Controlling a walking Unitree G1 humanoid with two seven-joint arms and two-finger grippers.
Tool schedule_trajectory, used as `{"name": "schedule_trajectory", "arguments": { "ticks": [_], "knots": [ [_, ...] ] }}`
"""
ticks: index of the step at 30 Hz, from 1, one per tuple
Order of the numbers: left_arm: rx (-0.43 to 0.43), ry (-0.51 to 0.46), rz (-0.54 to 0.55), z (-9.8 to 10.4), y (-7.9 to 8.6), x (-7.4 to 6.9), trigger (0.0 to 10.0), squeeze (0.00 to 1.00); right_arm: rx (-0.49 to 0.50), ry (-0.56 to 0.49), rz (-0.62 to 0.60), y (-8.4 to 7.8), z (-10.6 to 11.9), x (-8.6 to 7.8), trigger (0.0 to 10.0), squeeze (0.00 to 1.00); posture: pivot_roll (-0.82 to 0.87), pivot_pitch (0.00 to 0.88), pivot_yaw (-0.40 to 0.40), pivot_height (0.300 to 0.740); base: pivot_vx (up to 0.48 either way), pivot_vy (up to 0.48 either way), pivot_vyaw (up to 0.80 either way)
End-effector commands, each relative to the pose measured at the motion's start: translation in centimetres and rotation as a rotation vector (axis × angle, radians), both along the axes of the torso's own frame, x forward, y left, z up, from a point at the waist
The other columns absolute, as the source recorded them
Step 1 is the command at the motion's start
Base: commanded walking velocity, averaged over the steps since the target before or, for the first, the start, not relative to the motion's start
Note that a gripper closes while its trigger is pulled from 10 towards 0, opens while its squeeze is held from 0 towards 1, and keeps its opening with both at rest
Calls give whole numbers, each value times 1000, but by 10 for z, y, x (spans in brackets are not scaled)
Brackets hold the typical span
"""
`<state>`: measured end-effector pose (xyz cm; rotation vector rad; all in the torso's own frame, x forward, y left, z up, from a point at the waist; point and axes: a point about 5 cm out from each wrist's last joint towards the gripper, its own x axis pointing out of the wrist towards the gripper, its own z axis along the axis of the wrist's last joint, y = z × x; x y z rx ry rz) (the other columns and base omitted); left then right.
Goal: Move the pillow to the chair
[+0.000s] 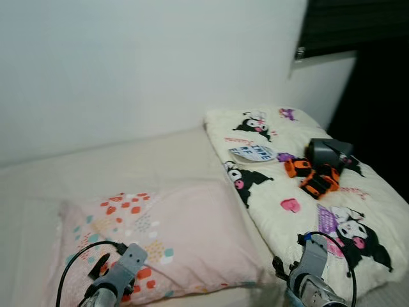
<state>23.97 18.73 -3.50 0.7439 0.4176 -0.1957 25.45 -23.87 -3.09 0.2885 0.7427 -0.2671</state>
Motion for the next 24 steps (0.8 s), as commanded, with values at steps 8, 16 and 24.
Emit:
{"name": "schedule_trajectory", "arguments": {
  "ticks": [8,16,24],
  "knots": [
    [106,-50,-117,7,3,6,10000,0,-2,22,-7,1,-1,0,10000,0,-129,6,39,675,0,0,0],
    [146,-74,-104,5,3,3,10000,0,10,-16,-12,0,8,11,10000,0,-135,12,37,645,0,0,0],
    [183,-55,-105,0,3,-2,10000,0,11,-39,0,1,14,18,10000,0,-136,9,33,615,0,0,0]
  ]
}}
